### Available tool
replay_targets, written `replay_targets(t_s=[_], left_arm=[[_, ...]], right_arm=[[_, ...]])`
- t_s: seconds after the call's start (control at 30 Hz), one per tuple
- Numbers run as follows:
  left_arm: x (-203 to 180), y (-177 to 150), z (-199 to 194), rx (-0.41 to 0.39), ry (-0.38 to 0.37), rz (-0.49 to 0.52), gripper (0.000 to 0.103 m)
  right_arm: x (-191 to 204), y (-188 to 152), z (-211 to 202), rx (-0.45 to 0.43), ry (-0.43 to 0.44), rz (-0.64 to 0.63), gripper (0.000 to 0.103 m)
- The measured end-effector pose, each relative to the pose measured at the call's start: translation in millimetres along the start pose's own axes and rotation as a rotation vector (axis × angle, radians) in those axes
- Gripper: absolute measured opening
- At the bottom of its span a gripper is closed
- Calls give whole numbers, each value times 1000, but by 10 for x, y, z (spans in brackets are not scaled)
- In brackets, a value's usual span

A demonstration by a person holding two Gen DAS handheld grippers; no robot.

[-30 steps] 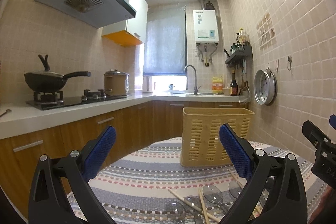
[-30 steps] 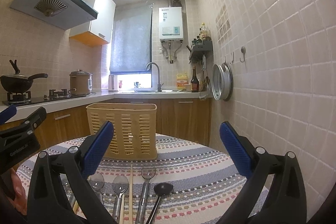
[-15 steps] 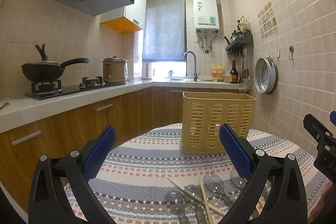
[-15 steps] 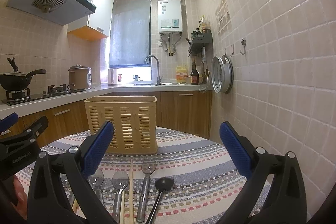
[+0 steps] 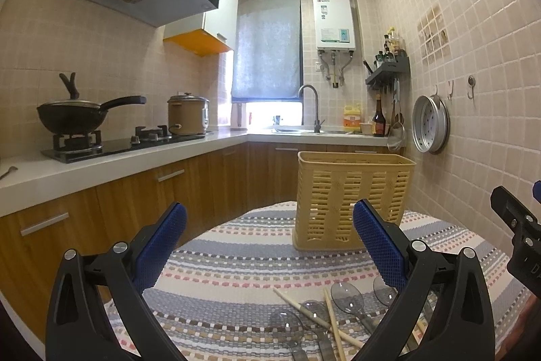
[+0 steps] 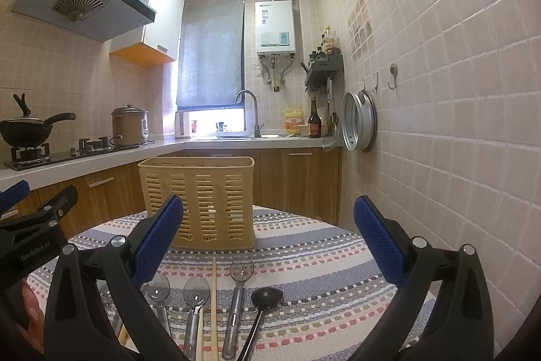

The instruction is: Organize utensils

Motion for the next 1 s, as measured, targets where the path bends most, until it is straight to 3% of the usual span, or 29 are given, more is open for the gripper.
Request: replay_targets(t_s=[0.63, 1.0], left_arm=[[25, 15, 28, 1, 7, -9, 95], [92, 65, 25, 18, 17, -19, 95]], right_arm=[[-21, -21, 26, 12, 4, 4, 97], [-12, -13, 121, 103, 1, 3, 97]])
Point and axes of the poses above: each gripper's, at about its wrist camera, not at the fingertips, and z roughly the way its jaws point, x to its left, y to its top, the point moved 3 cm from there along z, roughly the way its jaws point, and after that the axes turned 8 degrees about -z, right-handed, at the moved point
